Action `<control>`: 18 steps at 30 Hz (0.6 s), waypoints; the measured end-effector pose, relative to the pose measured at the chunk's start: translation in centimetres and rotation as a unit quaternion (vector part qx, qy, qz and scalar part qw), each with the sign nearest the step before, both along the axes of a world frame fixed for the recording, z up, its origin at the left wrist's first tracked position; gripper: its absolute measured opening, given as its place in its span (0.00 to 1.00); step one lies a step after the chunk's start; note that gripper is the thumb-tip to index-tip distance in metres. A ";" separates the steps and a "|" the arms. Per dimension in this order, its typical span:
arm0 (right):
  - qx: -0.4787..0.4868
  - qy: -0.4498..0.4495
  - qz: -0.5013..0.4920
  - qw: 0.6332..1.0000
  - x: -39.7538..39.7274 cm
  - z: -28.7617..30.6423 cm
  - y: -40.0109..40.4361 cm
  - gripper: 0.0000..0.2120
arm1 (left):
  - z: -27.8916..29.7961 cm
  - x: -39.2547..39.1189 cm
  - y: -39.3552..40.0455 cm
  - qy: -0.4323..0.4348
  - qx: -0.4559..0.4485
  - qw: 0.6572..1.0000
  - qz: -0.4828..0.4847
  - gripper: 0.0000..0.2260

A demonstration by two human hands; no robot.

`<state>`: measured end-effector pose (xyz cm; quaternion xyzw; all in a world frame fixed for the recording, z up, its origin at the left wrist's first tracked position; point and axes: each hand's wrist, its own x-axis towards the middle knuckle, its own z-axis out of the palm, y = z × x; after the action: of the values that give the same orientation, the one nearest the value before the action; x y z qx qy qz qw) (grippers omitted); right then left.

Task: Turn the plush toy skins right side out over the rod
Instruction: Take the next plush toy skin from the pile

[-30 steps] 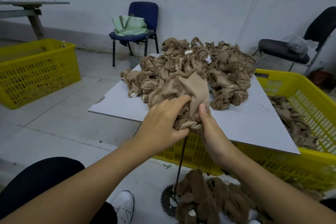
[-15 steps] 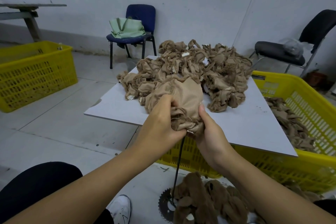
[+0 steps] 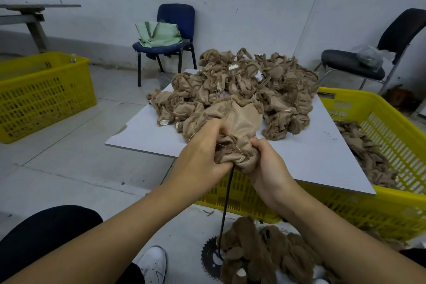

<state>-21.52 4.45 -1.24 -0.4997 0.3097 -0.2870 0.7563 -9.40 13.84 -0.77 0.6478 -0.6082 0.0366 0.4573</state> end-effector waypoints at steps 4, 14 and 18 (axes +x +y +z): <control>-0.047 0.049 -0.001 0.998 0.0 0.0 0.0 0.16 | -0.7 -0.2 -0.2 0.013 0.037 0.999 -0.003 0.19; -0.061 -0.023 -0.033 0.997 0.2 0.6 0.3 0.12 | -0.9 -1.1 -0.7 -0.188 -0.090 0.977 0.052 0.16; -0.111 -0.022 0.005 0.994 0.3 1.1 0.7 0.27 | -0.7 -1.0 -1.0 -0.201 -0.100 0.974 0.030 0.19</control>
<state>-21.26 5.15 -0.11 -0.5754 0.2563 -0.3266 0.7047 -10.38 12.81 -1.46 0.5961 -0.6612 0.2404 0.3870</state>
